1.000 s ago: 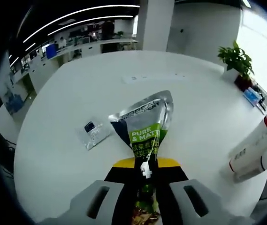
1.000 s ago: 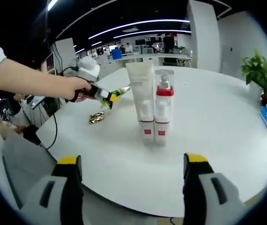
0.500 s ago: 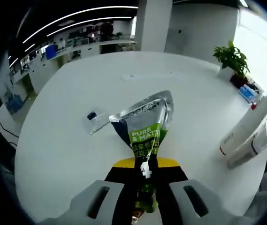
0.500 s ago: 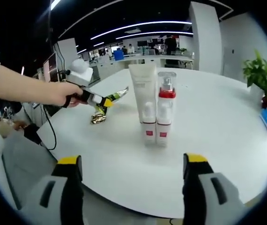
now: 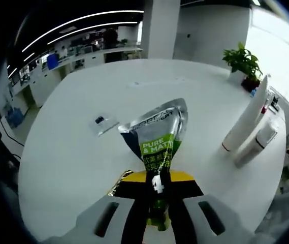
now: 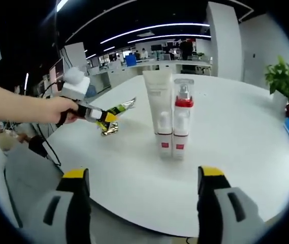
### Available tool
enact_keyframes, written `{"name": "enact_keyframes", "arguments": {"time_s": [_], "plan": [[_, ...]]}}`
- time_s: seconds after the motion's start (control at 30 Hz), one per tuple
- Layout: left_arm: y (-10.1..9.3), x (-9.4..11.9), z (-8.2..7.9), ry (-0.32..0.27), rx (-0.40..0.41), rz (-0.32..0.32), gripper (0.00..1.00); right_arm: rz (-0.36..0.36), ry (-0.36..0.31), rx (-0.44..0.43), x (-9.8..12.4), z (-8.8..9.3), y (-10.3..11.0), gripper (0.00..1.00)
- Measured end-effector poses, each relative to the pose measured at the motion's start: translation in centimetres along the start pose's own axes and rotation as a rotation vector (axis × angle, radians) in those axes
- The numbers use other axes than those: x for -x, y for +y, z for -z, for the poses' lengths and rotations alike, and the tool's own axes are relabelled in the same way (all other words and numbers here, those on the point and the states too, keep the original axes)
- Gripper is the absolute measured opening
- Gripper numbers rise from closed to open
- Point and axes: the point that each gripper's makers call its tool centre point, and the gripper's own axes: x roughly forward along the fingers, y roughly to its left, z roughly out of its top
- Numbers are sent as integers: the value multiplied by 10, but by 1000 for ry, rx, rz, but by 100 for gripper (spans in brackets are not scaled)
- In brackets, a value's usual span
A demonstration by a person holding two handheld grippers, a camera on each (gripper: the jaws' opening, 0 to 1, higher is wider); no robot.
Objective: Arrange the skincare products in the storage area until every visible bottle or jar stands upright without overlapping.
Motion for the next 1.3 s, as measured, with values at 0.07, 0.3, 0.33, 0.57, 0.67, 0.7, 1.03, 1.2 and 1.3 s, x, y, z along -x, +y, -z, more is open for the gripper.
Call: {"name": "enact_keyframes", "arguments": {"time_s": [0.07,0.3,0.33,0.57,0.67,0.7,1.03,1.2,1.3], "plan": [[-3,6,1,-7,-7,2,9,-7,-3,-7,0,-1,2,88],[-16,28,5,-43,-31,17,9,-30,-4,4,0,-1,7,88],[-19,32,5,-51,-31,21,9,-34,-4,6,0,-1,8,88],[-30,49,7,-87,-62,31,9,-59,-4,16,0,-1,13,86],[-32,57,9,-97,-61,33,9,-67,-10,17,1,-2,15,83],[-33,59,9,-102,-59,35,9,-66,-27,29,2,-5,16,81],[-57,82,19,-148,-88,72,9,-97,-60,124,5,-12,28,75],[-69,90,21,-162,-93,101,9,-152,-62,116,8,-16,37,73],[-77,94,20,-175,-103,122,9,-182,-75,118,11,-23,44,67]]}}
